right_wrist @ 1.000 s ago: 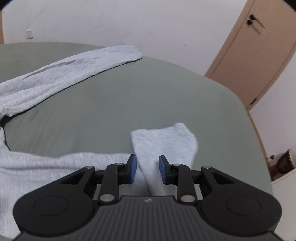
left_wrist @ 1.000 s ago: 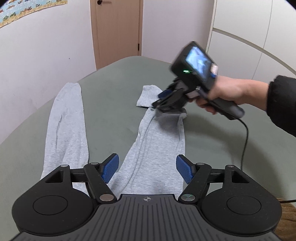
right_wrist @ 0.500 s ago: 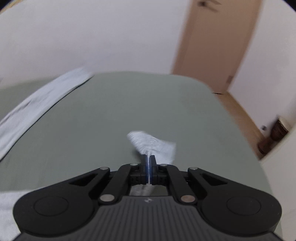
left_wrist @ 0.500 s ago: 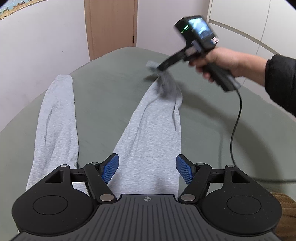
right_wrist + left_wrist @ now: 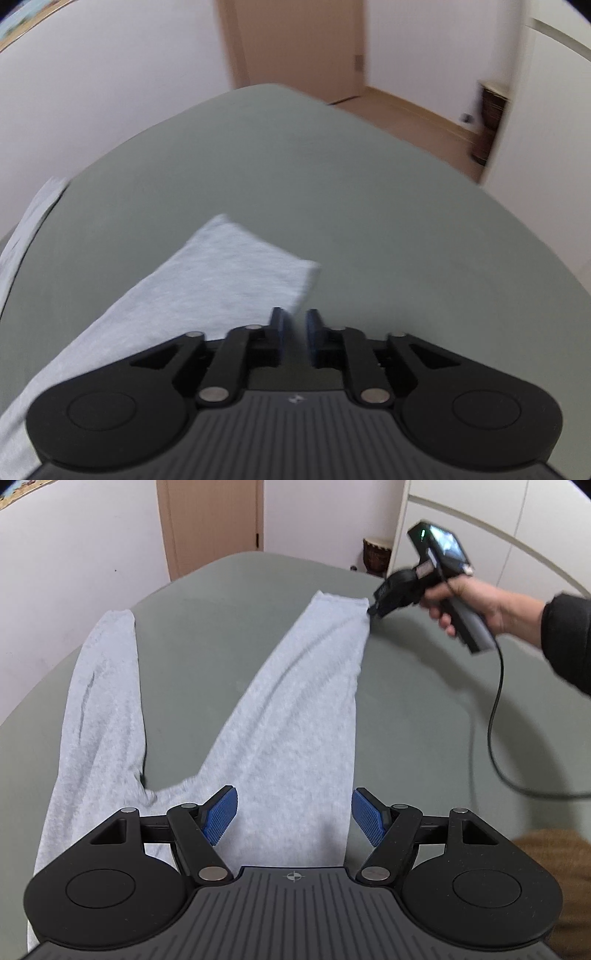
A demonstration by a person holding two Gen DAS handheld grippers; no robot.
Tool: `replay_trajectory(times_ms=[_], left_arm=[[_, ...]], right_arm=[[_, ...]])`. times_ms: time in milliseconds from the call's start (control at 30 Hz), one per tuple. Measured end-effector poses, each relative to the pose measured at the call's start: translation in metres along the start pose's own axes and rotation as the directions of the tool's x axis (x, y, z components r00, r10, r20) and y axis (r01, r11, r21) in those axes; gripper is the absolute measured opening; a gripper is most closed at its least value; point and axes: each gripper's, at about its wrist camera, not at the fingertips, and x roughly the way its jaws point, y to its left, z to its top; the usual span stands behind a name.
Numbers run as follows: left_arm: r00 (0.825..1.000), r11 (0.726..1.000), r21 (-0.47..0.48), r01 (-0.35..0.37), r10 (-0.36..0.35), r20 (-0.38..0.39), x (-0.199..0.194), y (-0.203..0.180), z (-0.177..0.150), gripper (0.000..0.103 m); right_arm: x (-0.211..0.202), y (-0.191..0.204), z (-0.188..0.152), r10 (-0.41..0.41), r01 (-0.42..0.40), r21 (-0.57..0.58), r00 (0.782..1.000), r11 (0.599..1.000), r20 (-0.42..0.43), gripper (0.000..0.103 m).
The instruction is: Fold clothes
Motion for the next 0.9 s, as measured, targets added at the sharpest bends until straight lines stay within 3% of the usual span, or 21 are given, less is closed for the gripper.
replay_trajectory(times_ms=[167, 433, 533, 700, 733, 767, 800, 867, 900], left_arm=[[0.998, 0.999, 0.031, 0.04, -0.038, -0.056, 0.006, -0.007, -0.022, 0.068], [0.996, 0.998, 0.058, 0.028, -0.024, -0.083, 0.021, -0.017, -0.039, 0.067], [0.995, 0.997, 0.078, 0.027, -0.019, -0.102, 0.031, -0.02, -0.037, 0.047], [0.993, 0.991, 0.133, 0.007, 0.009, -0.119, 0.043, -0.026, -0.037, 0.031], [0.993, 0.991, 0.132, 0.005, 0.011, -0.118, 0.043, -0.026, -0.036, 0.02], [0.993, 0.991, 0.132, 0.004, 0.012, -0.118, 0.042, -0.024, -0.034, 0.007], [0.993, 0.992, 0.129, 0.004, 0.012, -0.119, 0.041, -0.022, -0.032, 0.005], [0.992, 0.993, 0.119, 0.013, 0.001, -0.124, 0.04, -0.018, -0.031, 0.004], [0.992, 0.992, 0.122, 0.025, -0.01, -0.123, 0.036, -0.016, -0.029, 0.004]], right_arm=[[-0.013, -0.012, 0.001, 0.103, -0.1, 0.117, 0.994, 0.988, -0.018, 0.039], [-0.003, 0.001, 0.001, 0.133, -0.12, 0.17, 0.989, 0.978, -0.062, 0.041], [0.005, 0.007, -0.002, 0.122, -0.109, 0.158, 0.99, 0.981, -0.074, 0.043], [0.014, 0.013, 0.001, 0.113, -0.104, 0.143, 0.992, 0.984, -0.055, 0.047], [0.015, 0.014, 0.002, 0.112, -0.104, 0.142, 0.992, 0.984, -0.05, 0.047], [0.018, 0.015, 0.003, 0.108, -0.101, 0.144, 0.993, 0.984, -0.043, 0.042], [0.019, 0.015, 0.003, 0.102, -0.096, 0.142, 0.994, 0.985, -0.038, 0.035], [0.021, 0.015, 0.005, 0.093, -0.087, 0.14, 0.995, 0.986, -0.035, 0.012], [0.021, 0.015, 0.006, 0.095, -0.089, 0.144, 0.995, 0.986, -0.034, 0.006]])
